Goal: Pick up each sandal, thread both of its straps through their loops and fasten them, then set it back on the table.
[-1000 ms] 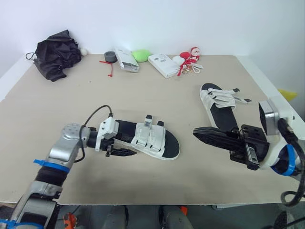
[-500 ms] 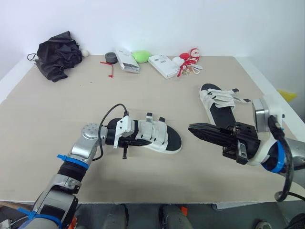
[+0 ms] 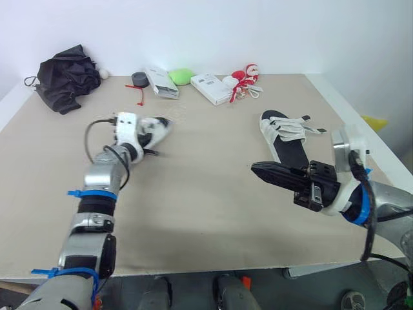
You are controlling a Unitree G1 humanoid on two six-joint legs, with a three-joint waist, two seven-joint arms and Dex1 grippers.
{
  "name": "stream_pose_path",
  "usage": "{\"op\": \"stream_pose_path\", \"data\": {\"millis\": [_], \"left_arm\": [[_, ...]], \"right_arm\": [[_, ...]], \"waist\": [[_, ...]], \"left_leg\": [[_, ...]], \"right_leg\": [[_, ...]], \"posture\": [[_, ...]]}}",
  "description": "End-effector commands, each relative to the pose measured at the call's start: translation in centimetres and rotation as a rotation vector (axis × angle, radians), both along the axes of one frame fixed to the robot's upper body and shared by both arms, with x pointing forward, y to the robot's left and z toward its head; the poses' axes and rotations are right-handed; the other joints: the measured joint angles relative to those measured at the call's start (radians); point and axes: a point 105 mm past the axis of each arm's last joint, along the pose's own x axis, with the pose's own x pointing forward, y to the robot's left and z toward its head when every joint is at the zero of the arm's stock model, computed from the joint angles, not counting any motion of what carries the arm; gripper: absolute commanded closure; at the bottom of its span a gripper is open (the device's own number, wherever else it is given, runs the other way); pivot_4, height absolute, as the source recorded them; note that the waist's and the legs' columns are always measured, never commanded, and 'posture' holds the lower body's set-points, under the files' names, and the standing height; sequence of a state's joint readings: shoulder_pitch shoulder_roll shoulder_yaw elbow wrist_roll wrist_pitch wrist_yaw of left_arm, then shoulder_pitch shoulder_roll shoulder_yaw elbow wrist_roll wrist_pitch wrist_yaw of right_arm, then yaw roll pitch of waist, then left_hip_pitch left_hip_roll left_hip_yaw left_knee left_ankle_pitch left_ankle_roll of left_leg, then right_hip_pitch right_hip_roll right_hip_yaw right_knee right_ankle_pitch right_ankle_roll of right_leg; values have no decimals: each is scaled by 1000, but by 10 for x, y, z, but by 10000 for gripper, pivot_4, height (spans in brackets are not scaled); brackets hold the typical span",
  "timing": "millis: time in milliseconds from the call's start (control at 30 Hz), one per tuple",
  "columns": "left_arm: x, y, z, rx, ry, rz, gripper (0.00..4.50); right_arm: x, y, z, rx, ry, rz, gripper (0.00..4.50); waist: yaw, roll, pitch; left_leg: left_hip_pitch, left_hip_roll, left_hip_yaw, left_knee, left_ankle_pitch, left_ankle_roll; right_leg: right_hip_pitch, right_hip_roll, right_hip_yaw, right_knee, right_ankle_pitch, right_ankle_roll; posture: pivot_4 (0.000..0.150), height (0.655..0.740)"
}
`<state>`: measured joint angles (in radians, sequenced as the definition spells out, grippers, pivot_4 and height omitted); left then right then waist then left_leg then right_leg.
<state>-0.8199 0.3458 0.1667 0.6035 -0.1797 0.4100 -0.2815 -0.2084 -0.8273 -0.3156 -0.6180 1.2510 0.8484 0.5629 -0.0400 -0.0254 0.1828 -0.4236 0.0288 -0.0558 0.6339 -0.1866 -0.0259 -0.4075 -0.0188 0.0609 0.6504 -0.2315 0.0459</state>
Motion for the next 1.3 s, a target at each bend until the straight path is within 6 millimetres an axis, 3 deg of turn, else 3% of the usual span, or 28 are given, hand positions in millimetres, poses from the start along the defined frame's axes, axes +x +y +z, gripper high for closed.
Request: {"op": "stream_pose_path", "data": {"millis": [33,133,433,667,800,933,1033,1100,1300], "left_arm": [[5,8,12,50,-40,62,44599],[8,13,14,37,-73,109,44599],[0,7,27,9,-127,52,11421],[-29,20,28,-65,-30,-99,11421],[-54,20,46,-203,-49,-218,11421],[-105,1,49,-97,-94,-462,11421],[-152,-23,27,-131,-7,-689,11421],[-171,-36,13,-165,66,-763,11421],[-200,-64,-21,-184,200,-876,11421]], "right_arm": [[1,2,6,21,-46,10,45000],[3,5,4,30,-37,17,45000],[7,-1,2,17,-20,22,45000],[24,-21,-6,45,33,-56,45000],[25,-31,-10,59,65,-59,45000],[21,-36,-23,26,102,-44,45000],[20,-39,-40,-10,151,-57,45000],[17,-40,-51,-30,179,-65,45000],[5,-49,-76,-79,228,-125,45000]], "waist": [[17,0,0],[19,-1,0],[18,-1,0],[16,-1,0],[16,-1,0],[16,-1,0],[9,0,0],[13,0,0],[19,0,0]], "left_leg": [[-1,-2,0,0,0,0],[-1,-4,1,0,0,-1],[-1,-3,1,0,1,-2],[-1,-2,1,0,1,-2],[-1,-2,1,1,1,-2],[-1,-1,2,1,1,-2],[1,0,4,0,0,-4],[2,0,6,-1,-1,-5],[2,1,9,2,0,-3]], "right_leg": [[0,-2,0,-1,0,1],[0,-5,0,-2,0,3],[0,-3,0,-2,1,2],[0,-3,0,-1,1,1],[0,-3,1,-1,1,1],[0,-3,1,-1,1,1],[0,-4,3,-1,0,-1],[0,-3,3,-1,-2,-1],[1,-4,4,0,-4,-6]], "posture": [[1500,7380],[1500,7380],[1500,7380],[1500,7380],[1500,7380],[1500,7380],[1500,7380],[1500,7380],[1500,7380]]}}
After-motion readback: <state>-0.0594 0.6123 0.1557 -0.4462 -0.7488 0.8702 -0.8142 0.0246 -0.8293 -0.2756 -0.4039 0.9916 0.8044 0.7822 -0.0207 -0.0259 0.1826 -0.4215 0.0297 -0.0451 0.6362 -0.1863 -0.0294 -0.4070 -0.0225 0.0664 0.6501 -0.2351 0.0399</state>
